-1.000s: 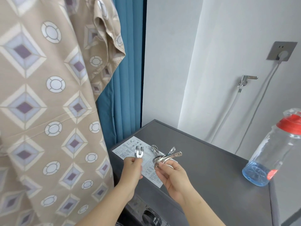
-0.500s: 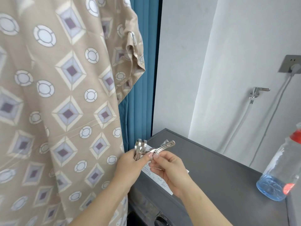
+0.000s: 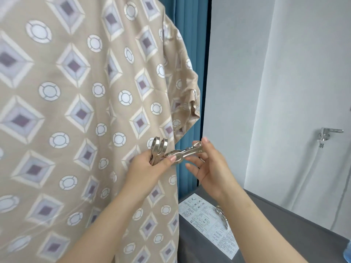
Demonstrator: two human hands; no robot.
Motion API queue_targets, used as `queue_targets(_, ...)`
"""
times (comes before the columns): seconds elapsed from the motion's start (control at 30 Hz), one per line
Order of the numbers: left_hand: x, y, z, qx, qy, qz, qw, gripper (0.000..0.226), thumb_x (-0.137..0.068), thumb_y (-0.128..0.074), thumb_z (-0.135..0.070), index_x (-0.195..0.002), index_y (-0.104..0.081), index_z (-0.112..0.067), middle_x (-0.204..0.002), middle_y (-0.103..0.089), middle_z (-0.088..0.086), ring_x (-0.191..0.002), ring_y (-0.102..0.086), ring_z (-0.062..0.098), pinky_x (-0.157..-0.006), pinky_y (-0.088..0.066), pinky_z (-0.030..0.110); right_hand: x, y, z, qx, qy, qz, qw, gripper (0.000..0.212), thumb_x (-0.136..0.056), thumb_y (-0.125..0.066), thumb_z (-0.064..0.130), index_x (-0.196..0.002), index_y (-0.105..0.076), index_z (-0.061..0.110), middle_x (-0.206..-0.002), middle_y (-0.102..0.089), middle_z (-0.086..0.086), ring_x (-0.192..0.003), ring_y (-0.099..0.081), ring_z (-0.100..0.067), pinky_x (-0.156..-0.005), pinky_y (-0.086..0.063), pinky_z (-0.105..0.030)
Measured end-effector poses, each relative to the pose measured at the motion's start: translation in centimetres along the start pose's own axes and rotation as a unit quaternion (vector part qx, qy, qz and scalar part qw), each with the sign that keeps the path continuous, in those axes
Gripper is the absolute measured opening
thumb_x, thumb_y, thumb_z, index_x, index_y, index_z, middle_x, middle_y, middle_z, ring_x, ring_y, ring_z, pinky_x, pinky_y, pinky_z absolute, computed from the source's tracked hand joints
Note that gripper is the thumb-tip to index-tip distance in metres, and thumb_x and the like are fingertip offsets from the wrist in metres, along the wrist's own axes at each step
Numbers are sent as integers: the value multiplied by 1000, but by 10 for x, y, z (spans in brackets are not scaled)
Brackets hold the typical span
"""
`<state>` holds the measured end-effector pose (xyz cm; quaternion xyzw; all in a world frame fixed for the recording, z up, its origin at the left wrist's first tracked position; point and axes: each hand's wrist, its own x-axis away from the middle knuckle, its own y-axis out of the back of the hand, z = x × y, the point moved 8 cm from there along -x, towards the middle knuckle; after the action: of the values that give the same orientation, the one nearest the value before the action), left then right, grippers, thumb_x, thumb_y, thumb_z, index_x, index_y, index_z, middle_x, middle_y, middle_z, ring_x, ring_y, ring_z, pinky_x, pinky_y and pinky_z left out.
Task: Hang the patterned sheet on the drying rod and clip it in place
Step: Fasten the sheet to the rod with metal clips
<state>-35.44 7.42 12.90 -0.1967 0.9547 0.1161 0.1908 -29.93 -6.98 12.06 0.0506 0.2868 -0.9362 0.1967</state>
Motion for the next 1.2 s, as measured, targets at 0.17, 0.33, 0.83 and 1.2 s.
queue_targets(0.17,-12,35,-38,23,-42,-30,998,5,-82,-68,-26,-78,-68,-25,-58,-60,-13,-43,-45,-5,-55,-35,24,-10,-47,22,-4,63,44,997,46,-65,-62,45,-97,-53,12,-81,-68,-4,-70,-66,-13,-61,-56,-22)
queue_targets(0.33,-28,59,-72,18,-85,-58,994,7,-82,-68,-29,-82,-68,-22,-66,-59,-7,-42,-43,-3,-56,-34,23,-17,-89,51,-22,119,58,991,50,-64,-60,46,-97,-49,10,-86,-67,-7,-76,-68,-18,-62,-57,-24)
queue_targets(0.83,-76,126,-171,23,-184,-159,970,13,-85,-64,-31,-75,-63,-24,-39,-46,-17,-46,-41,7,-56,-33,29,-52,-181,159,-9,326,45,944,26,-87,-63,27,-74,-43,16,-75,-58,-4,-72,-60,-18,-65,-52,-23)
queue_targets(1.2,-81,167,-313,-337,-359,-331,805,10,-84,-46,-13,-77,-52,-12,-80,-57,-1,-86,-49,26,-68,-35,34,-74,-237,235,57,451,18,891,27,-85,-66,34,-74,-45,20,-86,-66,-11,-80,-66,-21,-56,-46,-12)
